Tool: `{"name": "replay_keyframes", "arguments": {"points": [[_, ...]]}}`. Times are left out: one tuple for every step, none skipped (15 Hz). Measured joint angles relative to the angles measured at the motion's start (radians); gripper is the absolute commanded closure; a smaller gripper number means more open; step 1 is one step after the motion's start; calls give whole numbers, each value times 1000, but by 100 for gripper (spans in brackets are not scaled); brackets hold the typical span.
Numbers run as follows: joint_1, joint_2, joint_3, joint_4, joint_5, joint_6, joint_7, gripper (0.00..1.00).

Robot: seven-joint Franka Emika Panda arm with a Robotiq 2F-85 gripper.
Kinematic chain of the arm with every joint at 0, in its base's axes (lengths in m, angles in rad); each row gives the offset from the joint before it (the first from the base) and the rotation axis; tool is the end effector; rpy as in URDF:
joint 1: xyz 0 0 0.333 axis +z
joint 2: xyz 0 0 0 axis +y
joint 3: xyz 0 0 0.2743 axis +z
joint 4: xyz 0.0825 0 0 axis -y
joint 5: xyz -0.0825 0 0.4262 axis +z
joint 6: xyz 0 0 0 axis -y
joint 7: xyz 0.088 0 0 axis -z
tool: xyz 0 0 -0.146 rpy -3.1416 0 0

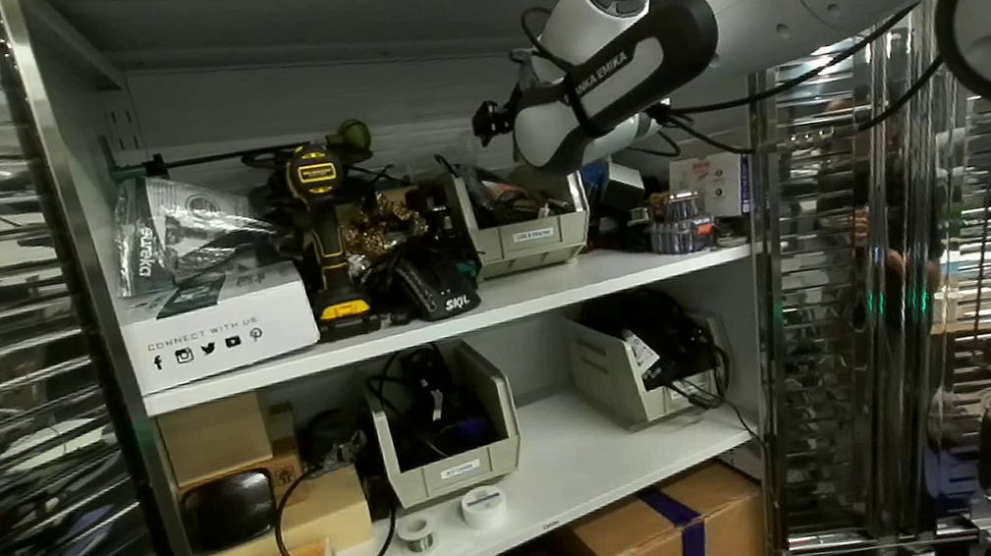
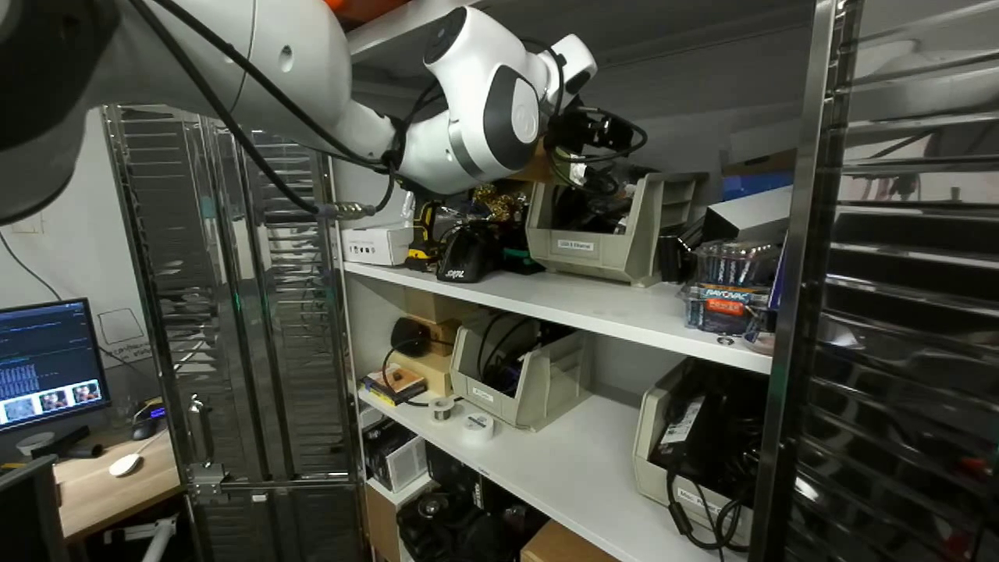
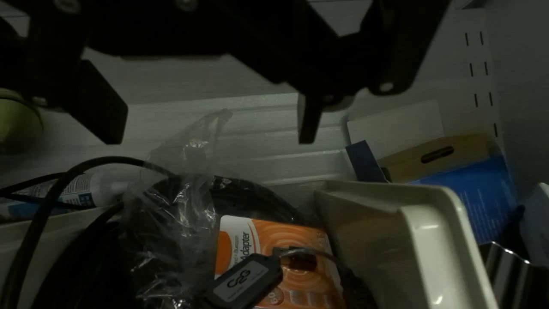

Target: Pick up the white object and put it in the tool box

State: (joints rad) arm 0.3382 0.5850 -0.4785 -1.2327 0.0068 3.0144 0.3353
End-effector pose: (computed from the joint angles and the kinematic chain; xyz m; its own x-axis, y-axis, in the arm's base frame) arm 0.8126 0.0015 0.5567 0.2896 -0.1176 0.9499 -0.1740 -0.9823 -0.0686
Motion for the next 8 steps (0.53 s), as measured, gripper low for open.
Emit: {"name": "replay_keyframes", "arguments": {"points": [[2,-2,4,-5,0,-5,-1,0],[7,-5,7,-16,0,-7,-4,0],[15,-14,8,-36,-1,-16,-7,0],[26,-29,9,-67,-2,-25,-14,0],[40,-50,7,-111,-7,-27,-22,0],[54,-77,4,-164,-18,-27,-28,0],[66,-107,2,-215,-29,-28,-33,0],[79,-141,-3,-268,-41,-29,-35,0]]}}
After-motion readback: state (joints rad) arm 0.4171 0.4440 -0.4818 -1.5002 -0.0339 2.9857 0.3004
